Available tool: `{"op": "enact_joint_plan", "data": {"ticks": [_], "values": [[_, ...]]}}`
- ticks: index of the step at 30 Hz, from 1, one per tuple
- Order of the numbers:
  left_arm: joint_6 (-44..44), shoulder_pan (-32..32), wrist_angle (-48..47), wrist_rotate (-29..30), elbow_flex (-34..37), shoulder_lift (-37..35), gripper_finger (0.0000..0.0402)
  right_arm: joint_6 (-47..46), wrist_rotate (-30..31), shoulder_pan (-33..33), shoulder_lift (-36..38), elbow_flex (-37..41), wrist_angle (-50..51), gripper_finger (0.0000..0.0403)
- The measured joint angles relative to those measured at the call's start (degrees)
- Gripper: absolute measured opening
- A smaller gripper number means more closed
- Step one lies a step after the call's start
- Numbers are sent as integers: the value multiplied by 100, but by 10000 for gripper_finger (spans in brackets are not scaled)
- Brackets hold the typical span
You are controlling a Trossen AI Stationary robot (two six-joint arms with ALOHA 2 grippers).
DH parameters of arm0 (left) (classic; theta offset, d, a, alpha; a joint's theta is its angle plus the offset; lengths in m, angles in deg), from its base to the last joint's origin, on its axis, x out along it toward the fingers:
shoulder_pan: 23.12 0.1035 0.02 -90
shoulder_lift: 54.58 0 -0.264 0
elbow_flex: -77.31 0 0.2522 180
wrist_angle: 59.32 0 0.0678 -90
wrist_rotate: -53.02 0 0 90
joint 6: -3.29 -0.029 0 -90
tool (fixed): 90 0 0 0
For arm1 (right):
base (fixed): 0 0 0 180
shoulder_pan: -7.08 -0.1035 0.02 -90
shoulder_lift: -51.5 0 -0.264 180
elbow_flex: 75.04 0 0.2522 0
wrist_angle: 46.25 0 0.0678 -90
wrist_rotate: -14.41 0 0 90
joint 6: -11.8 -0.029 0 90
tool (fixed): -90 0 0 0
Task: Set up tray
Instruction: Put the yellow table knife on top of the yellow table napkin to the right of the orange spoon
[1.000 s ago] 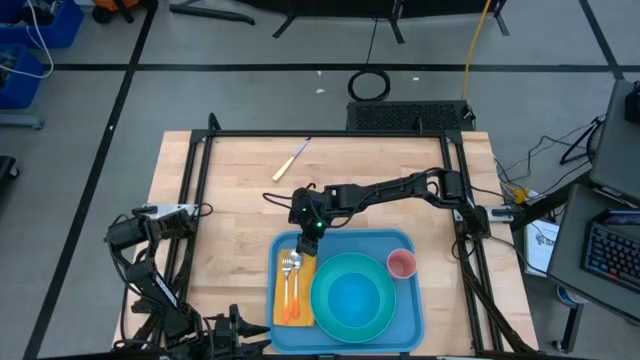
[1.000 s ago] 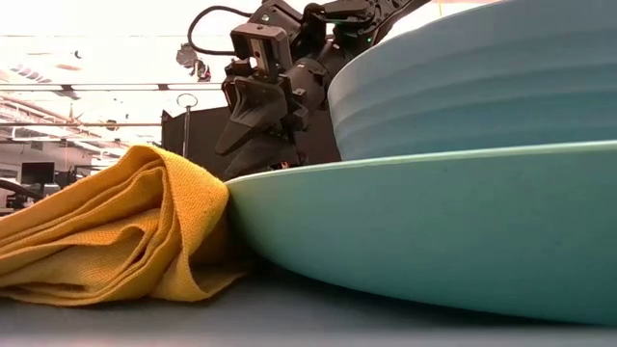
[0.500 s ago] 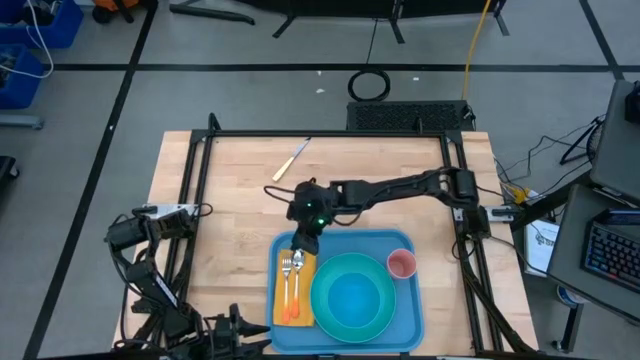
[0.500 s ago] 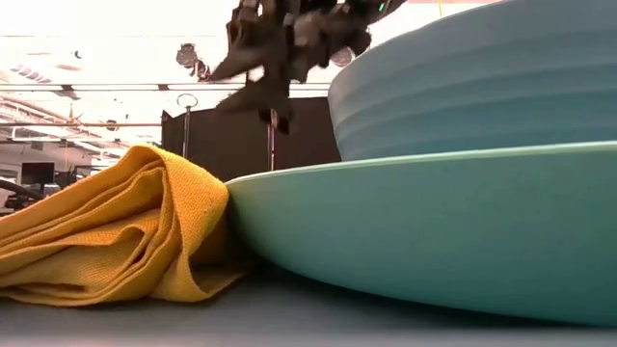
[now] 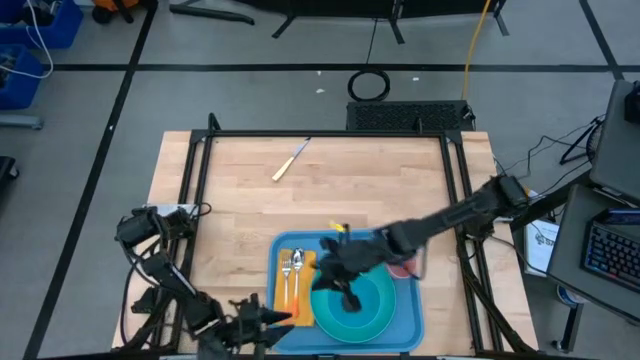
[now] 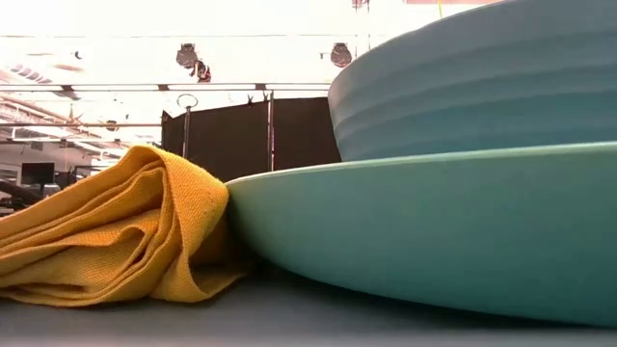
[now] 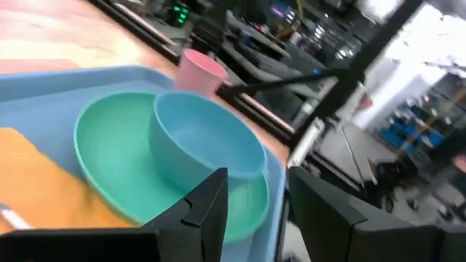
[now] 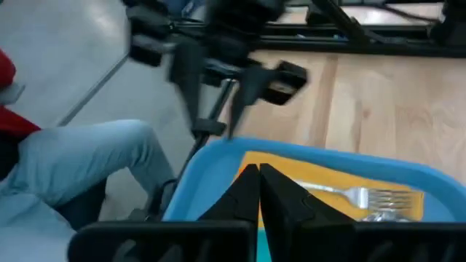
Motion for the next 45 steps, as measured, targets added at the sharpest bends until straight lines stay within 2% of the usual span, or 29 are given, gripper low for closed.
{"op": "enact_joint_plan", "data": {"ticks": [4, 8, 11, 13, 15, 21, 24, 27, 35, 41, 45], "values": [[-123, 364, 47, -347, 2, -159, 150, -58, 286, -454, 540, 1001, -927, 2], [-804, 703, -40, -563, -2, -557, 150, 61, 625, -817, 1063, 2129, -2208, 1], [-1293, 945, -289, -625, -2, -1014, 149, 407, 627, -968, 1395, 2851, -2998, 1], [-1651, 1129, -854, -665, -8, -1417, 149, 442, 637, -992, 1580, 3226, -3370, 1], [-1543, 1350, -1704, -712, -9, -1802, 149, 439, 726, -988, 1780, 3543, -3600, 1], [-23, 2505, -4639, -1923, -7, -2814, 149, 501, 782, -981, 2283, 4037, -3719, 0], [128, 3174, -5554, -2487, 0, -2991, 150, 596, 782, -981, 2377, 4144, -3697, 0], [-322, 3867, -5902, -2977, 0, -3093, 150, 623, 782, -981, 2382, 4228, -3702, 0], [-1022, 6042, -6352, -4876, -2, -3198, 150, 296, 781, -981, 2382, 4599, -3711, 0], [-1868, 7427, -6523, -5888, 0, -3198, 150, 136, 780, -981, 2382, 4974, -4118, 0], [-2389, 8041, -6635, -6320, -1, -3121, 150, 95, 780, -981, 2382, 5286, -4511, 0]]}}
